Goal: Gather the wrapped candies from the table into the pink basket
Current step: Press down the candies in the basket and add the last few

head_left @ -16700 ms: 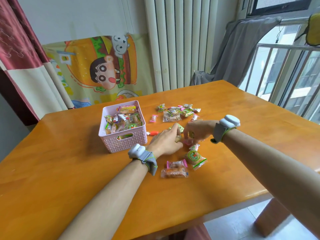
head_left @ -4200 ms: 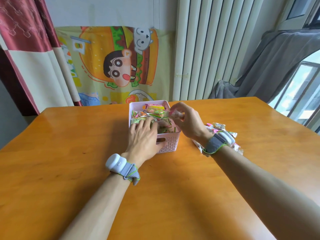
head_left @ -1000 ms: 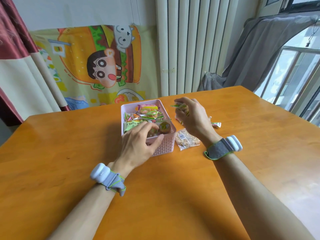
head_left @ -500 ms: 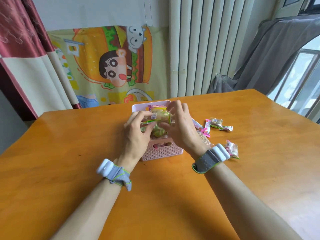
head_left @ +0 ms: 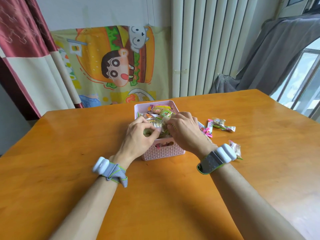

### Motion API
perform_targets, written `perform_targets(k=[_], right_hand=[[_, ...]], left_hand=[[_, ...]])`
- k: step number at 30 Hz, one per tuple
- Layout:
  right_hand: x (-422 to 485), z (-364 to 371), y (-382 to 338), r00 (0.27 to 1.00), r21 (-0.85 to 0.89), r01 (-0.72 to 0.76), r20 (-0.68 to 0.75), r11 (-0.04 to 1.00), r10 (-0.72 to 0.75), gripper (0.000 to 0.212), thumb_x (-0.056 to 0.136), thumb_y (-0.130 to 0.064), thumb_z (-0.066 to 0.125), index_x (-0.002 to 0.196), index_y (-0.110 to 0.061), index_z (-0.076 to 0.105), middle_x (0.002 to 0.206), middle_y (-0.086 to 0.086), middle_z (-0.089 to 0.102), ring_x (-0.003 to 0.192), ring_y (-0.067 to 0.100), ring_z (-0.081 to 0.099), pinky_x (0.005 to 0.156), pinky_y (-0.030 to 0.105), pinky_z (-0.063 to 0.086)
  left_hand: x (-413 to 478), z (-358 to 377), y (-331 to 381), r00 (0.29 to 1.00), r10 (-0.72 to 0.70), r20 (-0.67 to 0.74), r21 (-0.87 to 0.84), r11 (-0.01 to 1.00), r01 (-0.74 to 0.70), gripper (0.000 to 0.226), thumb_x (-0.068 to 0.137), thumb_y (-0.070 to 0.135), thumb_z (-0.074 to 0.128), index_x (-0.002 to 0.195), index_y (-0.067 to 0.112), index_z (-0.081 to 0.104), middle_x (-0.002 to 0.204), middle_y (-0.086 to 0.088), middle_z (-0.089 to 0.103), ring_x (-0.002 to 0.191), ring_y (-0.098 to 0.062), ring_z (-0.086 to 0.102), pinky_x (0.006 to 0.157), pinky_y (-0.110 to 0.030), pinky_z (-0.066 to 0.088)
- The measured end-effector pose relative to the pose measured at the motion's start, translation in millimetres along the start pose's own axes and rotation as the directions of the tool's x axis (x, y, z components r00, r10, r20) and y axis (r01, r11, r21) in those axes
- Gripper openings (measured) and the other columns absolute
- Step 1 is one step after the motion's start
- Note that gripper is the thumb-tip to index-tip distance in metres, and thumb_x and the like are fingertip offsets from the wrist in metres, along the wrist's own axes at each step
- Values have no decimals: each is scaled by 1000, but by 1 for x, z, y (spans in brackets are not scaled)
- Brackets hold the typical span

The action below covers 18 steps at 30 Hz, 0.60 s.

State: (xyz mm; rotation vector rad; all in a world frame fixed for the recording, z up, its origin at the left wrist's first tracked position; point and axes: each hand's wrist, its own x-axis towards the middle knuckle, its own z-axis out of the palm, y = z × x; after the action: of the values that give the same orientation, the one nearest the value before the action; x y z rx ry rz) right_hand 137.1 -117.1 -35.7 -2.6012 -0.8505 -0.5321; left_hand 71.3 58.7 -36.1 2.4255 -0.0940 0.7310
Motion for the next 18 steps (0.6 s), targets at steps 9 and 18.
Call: perform_targets(k=[9, 18], right_hand=[[0, -7, 12, 987, 172, 17, 155, 985, -44, 32, 104, -33, 40, 114, -21, 68, 128, 1, 60, 128, 29, 42, 100, 48, 38], [-4, -14, 74, 926, 66, -237, 317, 969, 205, 42, 93, -4, 51, 133, -18, 53, 131, 14, 54, 123, 34, 48, 103, 45, 41]], left_hand=[[-1, 4, -7, 994, 46, 103, 116, 991, -58, 44, 72, 73, 67, 80, 30, 69, 89, 12, 59, 102, -7, 54, 95, -35, 34], [-3, 13, -10, 989, 113, 99, 160, 979, -128, 41, 68, 67, 76, 83, 31, 63, 92, 12, 53, 93, -5, 55, 92, -36, 36]])
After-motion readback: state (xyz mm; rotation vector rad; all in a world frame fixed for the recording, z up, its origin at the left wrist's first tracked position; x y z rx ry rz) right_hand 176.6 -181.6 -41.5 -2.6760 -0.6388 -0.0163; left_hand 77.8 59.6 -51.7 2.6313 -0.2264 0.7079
